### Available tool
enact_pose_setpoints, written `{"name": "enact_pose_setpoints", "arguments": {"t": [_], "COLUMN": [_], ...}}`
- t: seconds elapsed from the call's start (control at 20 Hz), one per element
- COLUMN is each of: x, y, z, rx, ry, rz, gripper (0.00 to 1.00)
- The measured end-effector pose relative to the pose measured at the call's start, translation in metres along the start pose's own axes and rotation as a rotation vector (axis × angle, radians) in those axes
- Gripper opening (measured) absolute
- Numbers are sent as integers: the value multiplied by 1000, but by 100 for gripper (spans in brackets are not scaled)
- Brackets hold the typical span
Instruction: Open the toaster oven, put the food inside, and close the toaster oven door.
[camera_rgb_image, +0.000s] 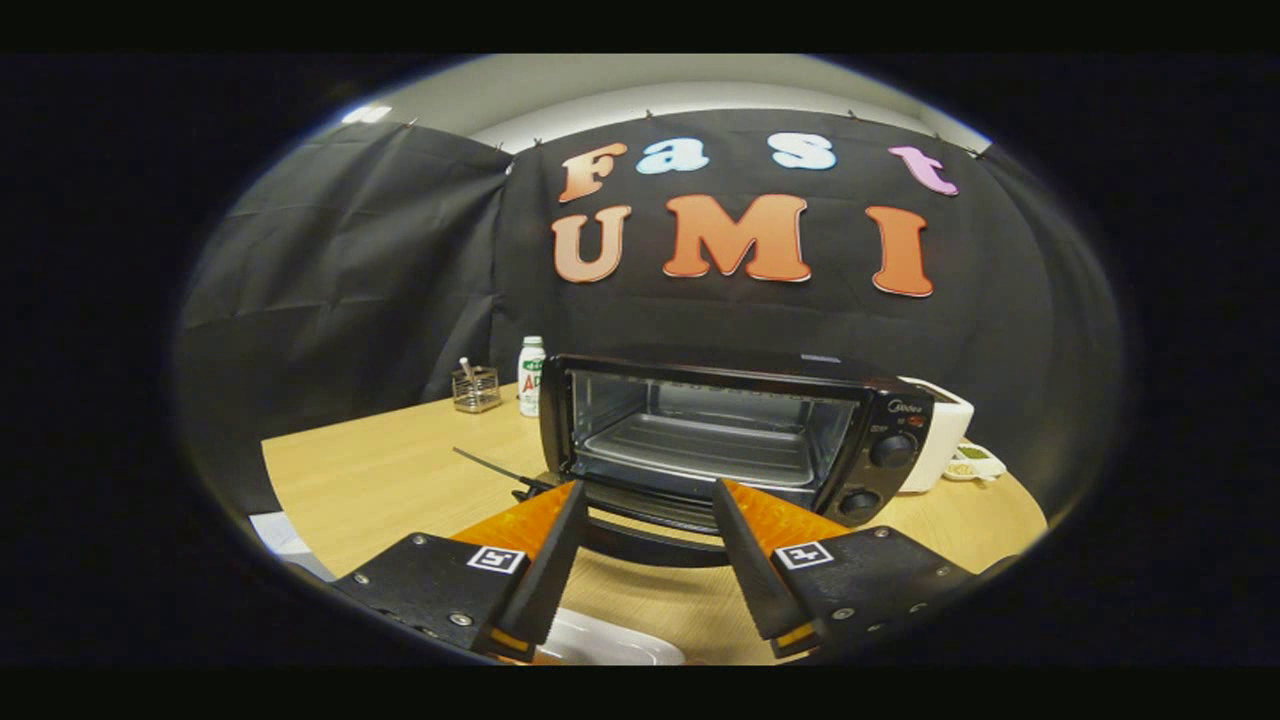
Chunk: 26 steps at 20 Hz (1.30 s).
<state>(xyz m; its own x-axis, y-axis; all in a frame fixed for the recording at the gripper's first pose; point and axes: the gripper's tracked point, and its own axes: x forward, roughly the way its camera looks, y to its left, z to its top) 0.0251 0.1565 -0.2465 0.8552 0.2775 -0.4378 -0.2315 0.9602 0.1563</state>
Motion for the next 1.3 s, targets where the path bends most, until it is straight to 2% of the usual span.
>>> {"name": "enact_pose_setpoints", "arguments": {"t": [0.3, 0.65, 1.1, 1.3], "x": [-7, -7, -6, -28], "y": [11, 15, 12, 12], "z": [-46, -84, -78, -65], "rx": [48, 137, 137, 220], "ry": [130, 289, 284, 262], "rz": [52, 69, 69, 102], "gripper": [76, 77, 75, 79]}}
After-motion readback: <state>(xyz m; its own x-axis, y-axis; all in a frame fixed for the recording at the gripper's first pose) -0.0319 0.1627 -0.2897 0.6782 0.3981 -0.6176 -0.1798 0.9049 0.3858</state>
